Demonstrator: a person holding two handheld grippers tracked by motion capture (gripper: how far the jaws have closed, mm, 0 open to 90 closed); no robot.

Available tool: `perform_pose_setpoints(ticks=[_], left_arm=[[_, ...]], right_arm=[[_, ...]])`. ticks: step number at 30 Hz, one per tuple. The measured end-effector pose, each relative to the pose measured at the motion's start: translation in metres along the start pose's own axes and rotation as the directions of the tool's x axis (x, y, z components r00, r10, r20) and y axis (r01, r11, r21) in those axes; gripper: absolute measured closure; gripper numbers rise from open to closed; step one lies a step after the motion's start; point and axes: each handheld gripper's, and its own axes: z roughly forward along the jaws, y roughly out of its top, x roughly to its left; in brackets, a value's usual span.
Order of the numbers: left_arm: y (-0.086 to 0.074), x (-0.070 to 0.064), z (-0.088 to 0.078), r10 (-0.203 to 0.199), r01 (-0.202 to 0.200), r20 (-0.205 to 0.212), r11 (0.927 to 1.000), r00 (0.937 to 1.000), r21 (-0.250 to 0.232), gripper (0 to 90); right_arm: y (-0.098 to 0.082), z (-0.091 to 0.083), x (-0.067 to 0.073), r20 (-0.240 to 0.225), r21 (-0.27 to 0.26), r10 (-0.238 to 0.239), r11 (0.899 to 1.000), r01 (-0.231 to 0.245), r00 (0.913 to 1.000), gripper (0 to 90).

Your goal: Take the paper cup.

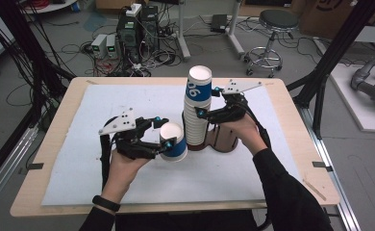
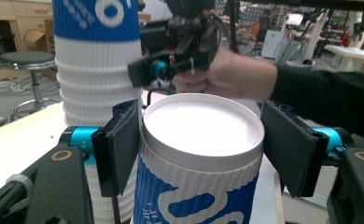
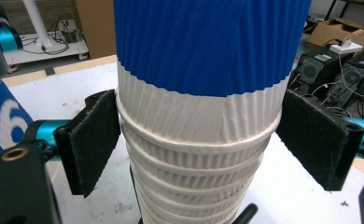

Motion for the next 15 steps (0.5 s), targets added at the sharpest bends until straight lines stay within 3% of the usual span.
perform_pose_setpoints(ticks=[10,15], left_arm=[[-0.014,-0.004,0.007,0.013,-0.013,0.007,0.9996,0.9999,0.025,30.4],[-0.020,-0.003,0.008,0.011,-0.011,0.008,0.9998,0.9999,0.015,30.4]], right_arm=[[0.000,0.000,0.000,0.002,0.000,-0.002,1.000,0.002,1.0000,14.6],[0.000,0.000,0.001,0.003,0.005,-0.004,1.000,0.004,1.0000,14.6]])
